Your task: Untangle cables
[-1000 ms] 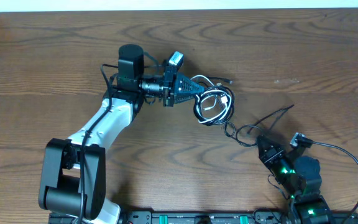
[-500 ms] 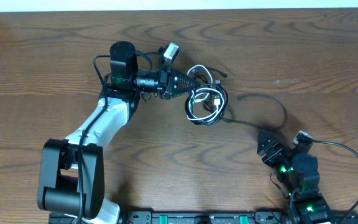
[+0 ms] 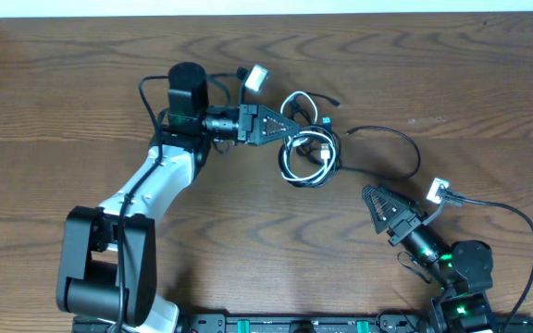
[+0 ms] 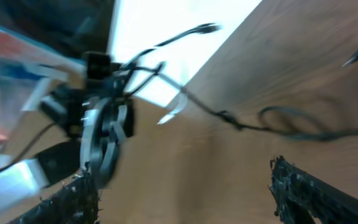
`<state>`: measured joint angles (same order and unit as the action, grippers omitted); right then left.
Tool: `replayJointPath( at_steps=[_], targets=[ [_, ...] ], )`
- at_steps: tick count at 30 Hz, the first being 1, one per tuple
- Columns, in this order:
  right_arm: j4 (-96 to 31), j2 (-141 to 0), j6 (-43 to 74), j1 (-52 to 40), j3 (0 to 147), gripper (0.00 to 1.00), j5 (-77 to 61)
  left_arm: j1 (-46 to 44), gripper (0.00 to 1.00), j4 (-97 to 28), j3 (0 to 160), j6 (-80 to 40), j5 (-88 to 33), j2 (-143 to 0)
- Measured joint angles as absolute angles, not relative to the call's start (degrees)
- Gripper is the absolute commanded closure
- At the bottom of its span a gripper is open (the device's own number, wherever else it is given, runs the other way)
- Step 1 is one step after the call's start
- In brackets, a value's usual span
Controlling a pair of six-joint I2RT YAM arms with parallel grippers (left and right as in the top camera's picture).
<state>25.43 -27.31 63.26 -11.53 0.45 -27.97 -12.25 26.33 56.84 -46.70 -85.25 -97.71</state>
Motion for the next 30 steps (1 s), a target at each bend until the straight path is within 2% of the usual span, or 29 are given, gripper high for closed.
replayJointPath(
  at_steps=[5,9,11,12,15,16,17,18,19,21,23,24,26,30],
  targets=[
    [27.90,-27.33,67.70,-12.62,0.45,0.11,-30.26,-17.63,0.92,25.28,56.84,-46.92,-82.06,-97.71],
    [28.21,-27.33,70.70,-14.00,0.45,0.17,-31.07,-21.45,0.92,25.26,56.84,-46.94,-79.85,-97.71],
    [28.16,-27.33,71.48,-14.72,0.45,0.30,-31.31,-22.61,0.92,25.23,56.84,-46.92,-78.48,-97.71],
    [28.16,-27.33,71.75,-14.87,0.45,0.41,-31.35,-23.00,0.92,25.19,56.84,-46.94,-78.04,-97.71],
    [28.16,-27.33,72.64,-15.11,0.45,0.91,-31.40,-24.21,0.92,25.10,56.84,-46.94,-77.12,-97.71],
    [28.16,-27.33,72.77,-15.11,0.45,0.99,-31.51,-24.56,0.92,25.08,56.84,-46.94,-76.93,-97.71],
    [28.16,-27.33,72.86,-15.11,0.45,0.99,-31.51,-24.91,0.92,25.08,56.84,-46.92,-76.64,-97.71],
    [28.01,-27.33,73.08,-15.11,0.43,0.99,-31.55,-25.12,0.88,25.10,56.84,-46.92,-76.36,-97.71],
    [27.86,-27.33,73.17,-15.14,0.45,0.99,-31.57,-25.30,0.75,25.12,56.84,-46.92,-76.09,-97.71],
    [26.74,-27.31,73.21,-15.14,0.45,0.99,-31.53,-25.34,0.33,25.17,56.84,-47.05,-76.09,-97.71],
    [24.58,-27.33,73.21,-15.14,0.43,0.99,-31.51,-25.30,0.20,25.19,56.84,-47.20,-76.14,-97.71],
    [23.40,-27.33,73.21,-15.14,0.43,0.99,-31.53,-25.23,0.20,25.19,56.84,-47.11,-76.12,-97.71],
    [20.60,-27.35,73.03,-15.14,0.43,0.99,-31.48,-24.45,0.08,25.06,56.84,-47.09,-76.16,-97.71],
    [17.61,-27.49,72.86,-15.14,0.40,0.99,-31.53,-21.26,0.08,25.06,56.86,-46.70,-76.09,-97.71]
  ],
)
